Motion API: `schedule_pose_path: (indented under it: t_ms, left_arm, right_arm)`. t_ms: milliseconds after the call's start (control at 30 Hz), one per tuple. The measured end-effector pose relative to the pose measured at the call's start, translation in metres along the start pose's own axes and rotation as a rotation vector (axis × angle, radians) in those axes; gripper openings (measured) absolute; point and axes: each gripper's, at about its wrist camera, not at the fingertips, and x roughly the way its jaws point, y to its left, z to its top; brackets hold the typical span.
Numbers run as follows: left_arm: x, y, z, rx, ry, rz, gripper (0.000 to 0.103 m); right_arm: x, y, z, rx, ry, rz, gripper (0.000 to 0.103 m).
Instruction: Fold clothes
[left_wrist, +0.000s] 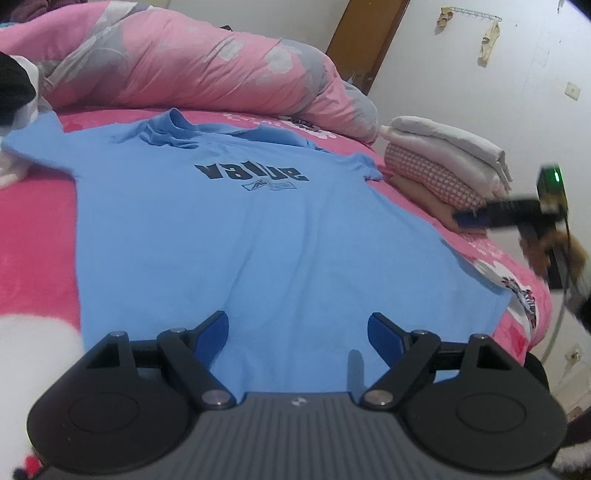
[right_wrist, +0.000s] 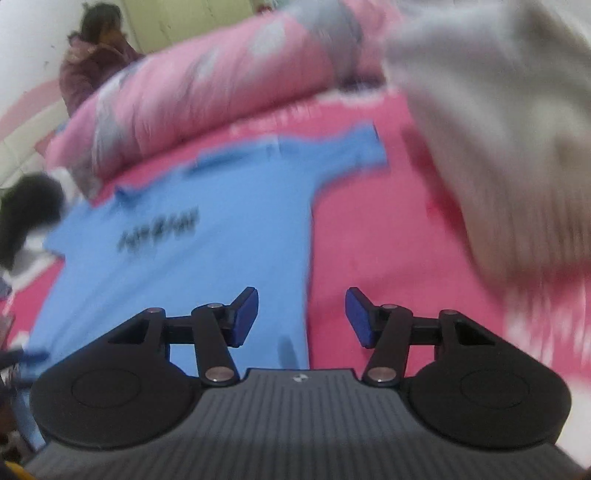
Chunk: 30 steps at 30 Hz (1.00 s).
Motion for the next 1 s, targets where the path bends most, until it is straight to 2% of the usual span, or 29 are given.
schedule_pose_path:
  t_ms: [100, 167, 200, 300, 400, 500, 633, 733, 800, 900, 933, 967, 1000]
  left_arm:
    - [-0.008, -0.003, -0.001, 0.009, -0.002, 0.029, 0.083]
    - [-0.012, -0.004, -0.001, 0.002, -0.006, 0.048, 0.083]
    - [-0.014, -0.004, -0.002, -0.004, -0.007, 0.056, 0.083]
    - [-0.018, -0.005, -0.004, -0.004, -0.004, 0.08, 0.082]
    - [-0.02, -0.006, -0.005, 0.006, 0.0, 0.099, 0.082]
    - [-0.021, -0.007, -0.006, 0.01, 0.008, 0.11, 0.082]
    - [-0.027, -0.01, -0.006, 0.027, 0.003, 0.127, 0.082]
    - [-0.036, -0.01, -0.009, 0.03, -0.001, 0.13, 0.082]
    - [-0.04, -0.009, -0.012, 0.03, 0.0, 0.133, 0.082]
    - [-0.044, -0.009, -0.018, 0.023, 0.005, 0.143, 0.082]
    - [-0.046, -0.009, -0.02, 0.021, 0.007, 0.147, 0.082]
    - [-0.047, -0.009, -0.022, 0.018, 0.009, 0.15, 0.082]
    - [-0.048, -0.009, -0.024, 0.016, 0.011, 0.153, 0.082]
  right_arm:
    - [-0.002, -0.004, -0.028, 0.044, 0.036, 0.066, 0.031]
    - [-0.001, -0.001, -0.039, 0.02, 0.046, 0.054, 0.026]
    - [0.002, -0.004, -0.043, 0.027, 0.055, 0.043, 0.018]
    - [-0.002, -0.011, -0.05, 0.074, 0.024, 0.053, 0.002]
    - [-0.01, -0.018, -0.056, 0.117, -0.016, 0.024, 0.002]
    - [-0.011, -0.028, -0.064, 0.164, -0.018, 0.014, 0.001]
    - [-0.018, -0.032, -0.068, 0.233, -0.06, 0.06, 0.005]
    - [-0.031, -0.037, -0.074, 0.26, -0.047, 0.105, 0.007]
    - [-0.037, -0.038, -0.083, 0.259, -0.016, 0.117, 0.02]
    - [-0.044, -0.029, -0.096, 0.215, 0.009, 0.129, 0.021]
    - [-0.046, -0.024, -0.1, 0.189, 0.016, 0.132, 0.019]
    - [-0.048, -0.019, -0.104, 0.163, 0.022, 0.136, 0.006]
    - [-0.053, -0.013, -0.106, 0.122, 0.021, 0.118, 0.003]
